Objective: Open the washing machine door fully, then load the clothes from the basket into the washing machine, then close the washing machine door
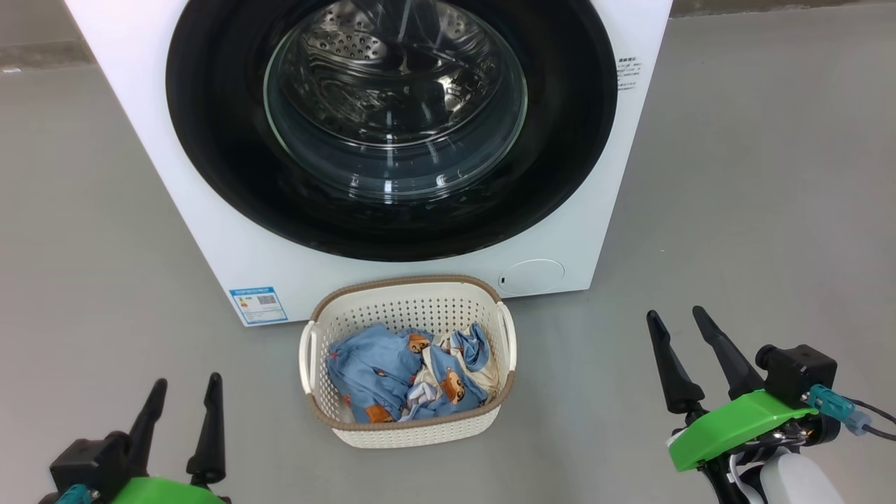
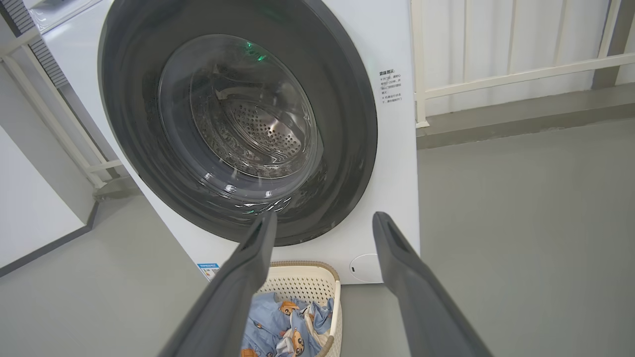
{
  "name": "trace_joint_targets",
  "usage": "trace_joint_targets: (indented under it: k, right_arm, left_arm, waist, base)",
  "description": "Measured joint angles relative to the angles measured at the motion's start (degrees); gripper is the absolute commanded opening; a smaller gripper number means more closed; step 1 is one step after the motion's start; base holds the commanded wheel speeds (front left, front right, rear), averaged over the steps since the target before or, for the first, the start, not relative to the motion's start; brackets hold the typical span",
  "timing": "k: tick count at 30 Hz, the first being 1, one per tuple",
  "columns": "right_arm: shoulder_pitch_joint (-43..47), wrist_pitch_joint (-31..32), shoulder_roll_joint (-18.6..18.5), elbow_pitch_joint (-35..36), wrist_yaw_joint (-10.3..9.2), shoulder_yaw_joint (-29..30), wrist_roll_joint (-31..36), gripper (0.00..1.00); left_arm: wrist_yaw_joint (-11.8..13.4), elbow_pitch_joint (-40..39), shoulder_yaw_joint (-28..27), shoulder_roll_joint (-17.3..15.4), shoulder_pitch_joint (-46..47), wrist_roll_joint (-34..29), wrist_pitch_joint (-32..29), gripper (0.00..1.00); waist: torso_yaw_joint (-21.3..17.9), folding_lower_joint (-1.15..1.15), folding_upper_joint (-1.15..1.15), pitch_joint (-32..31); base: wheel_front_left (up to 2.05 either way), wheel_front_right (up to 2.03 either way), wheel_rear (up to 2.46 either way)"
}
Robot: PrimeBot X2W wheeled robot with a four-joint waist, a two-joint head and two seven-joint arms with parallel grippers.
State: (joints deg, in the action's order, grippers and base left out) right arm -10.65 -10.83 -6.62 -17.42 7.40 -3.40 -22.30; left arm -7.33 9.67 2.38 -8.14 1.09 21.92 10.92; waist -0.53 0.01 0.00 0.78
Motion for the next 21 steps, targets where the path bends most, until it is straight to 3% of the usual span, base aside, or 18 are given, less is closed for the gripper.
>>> trace_joint_targets:
  k: [21]
  right_arm:
    - [-2.7,-3.5,-0.1,-1.6,0.0,-0.4,15.4,1.0]
  left_arm:
    - [-0.1,0.7,-2.9,-0.3,0.1,-14.8,3.4,1.0]
  waist:
    - [-0.4,0.0,0.0,0.6]
  base:
    - [0.0,0.0,0.0]
